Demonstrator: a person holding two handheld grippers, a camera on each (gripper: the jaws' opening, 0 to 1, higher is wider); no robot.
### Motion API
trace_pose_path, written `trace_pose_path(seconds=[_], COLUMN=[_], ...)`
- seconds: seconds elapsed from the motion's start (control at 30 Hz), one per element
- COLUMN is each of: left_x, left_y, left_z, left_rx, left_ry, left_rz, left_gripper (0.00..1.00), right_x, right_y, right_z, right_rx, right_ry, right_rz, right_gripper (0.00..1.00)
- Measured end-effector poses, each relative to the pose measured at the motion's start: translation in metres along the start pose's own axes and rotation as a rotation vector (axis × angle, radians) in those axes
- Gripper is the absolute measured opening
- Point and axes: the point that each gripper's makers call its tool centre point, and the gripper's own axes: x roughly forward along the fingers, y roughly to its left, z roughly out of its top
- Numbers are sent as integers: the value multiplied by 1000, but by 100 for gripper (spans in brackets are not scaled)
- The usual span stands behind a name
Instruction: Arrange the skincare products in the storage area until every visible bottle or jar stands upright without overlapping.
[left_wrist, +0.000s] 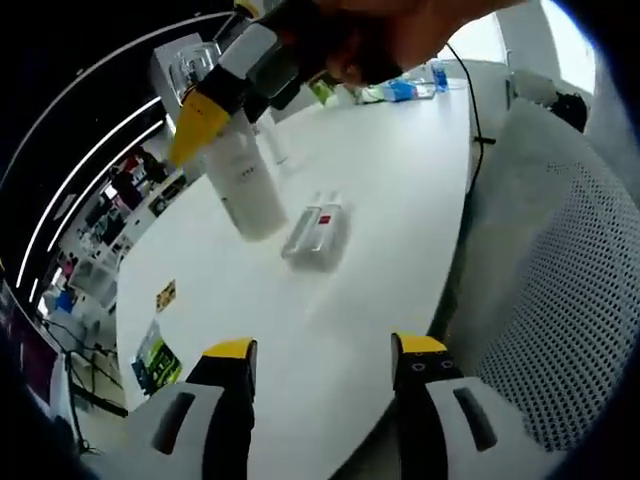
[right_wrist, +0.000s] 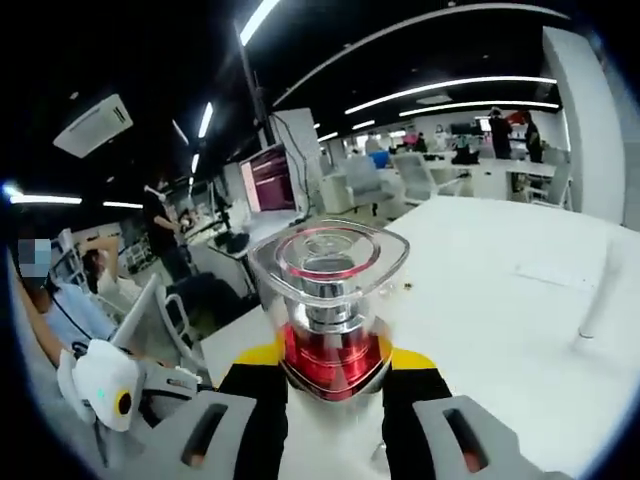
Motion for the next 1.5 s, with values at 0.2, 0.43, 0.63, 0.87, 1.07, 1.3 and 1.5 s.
trace_pose_path(seconds=[0.2,0.43,0.63,0.87,1.07,1.3,1.5], left_x=[0,0,0,-1,0,1,-1], left_y=[-5,-6,-3,-3,-5,-5,2], left_z=[0,-2,-4,-3,-6,-7,-6], left_rx=[13,8,-19,-39,-36,-34,-47], left_ry=[-1,8,17,7,20,36,26], left_rz=[-20,-28,-16,-13,-24,-24,5], left_gripper=[57,53,52,53,51,45,43], right_x=[-8,-12,-20,-26,-32,-46,-50], right_y=[-9,-23,-32,-42,-53,-70,-87], right_z=[2,-2,-2,-2,-6,-11,-8], right_rx=[-4,10,4,10,31,50,55], right_ry=[-3,6,12,7,2,5,8], right_rz=[-14,-40,-52,-69,-81,-117,-102], right_gripper=[31,31,31,31,31,31,31])
